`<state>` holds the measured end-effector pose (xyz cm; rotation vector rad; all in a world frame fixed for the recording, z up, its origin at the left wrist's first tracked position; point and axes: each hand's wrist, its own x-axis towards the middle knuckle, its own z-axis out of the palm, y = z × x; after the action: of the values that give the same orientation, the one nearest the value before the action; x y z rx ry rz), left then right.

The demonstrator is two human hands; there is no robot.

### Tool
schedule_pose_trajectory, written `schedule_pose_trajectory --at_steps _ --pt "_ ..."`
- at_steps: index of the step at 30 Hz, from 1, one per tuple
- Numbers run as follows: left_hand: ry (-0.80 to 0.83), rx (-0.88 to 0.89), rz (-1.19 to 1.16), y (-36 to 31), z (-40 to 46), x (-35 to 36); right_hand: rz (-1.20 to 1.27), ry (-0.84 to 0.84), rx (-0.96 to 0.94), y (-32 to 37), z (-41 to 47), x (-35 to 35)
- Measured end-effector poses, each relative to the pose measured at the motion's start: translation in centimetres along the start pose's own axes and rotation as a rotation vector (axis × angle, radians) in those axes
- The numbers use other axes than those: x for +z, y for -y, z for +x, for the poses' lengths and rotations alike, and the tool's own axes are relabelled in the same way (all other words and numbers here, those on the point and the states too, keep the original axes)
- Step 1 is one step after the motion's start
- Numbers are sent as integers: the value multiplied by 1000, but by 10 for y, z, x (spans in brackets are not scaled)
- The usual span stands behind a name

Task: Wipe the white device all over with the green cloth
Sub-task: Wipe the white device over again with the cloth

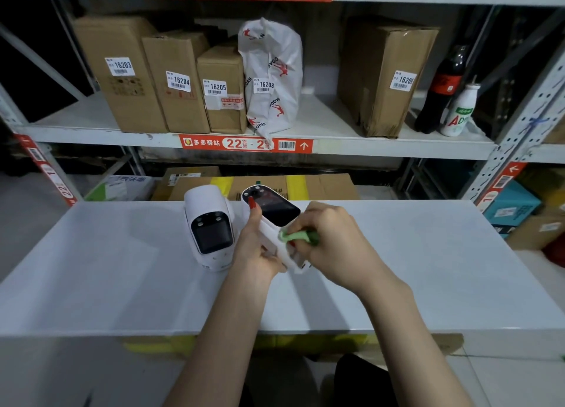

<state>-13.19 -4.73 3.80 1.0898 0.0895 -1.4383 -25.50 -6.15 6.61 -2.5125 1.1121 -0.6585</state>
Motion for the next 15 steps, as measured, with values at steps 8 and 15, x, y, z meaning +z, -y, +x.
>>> schedule_pose_trajectory --at_steps 8,15 --pt "-21 17 -73 -1 -4 2 -8 -140 56 -8 -1 -4" --pt "-21 32 -68 -1 -4 2 65 -105 42 -8 1 -3"
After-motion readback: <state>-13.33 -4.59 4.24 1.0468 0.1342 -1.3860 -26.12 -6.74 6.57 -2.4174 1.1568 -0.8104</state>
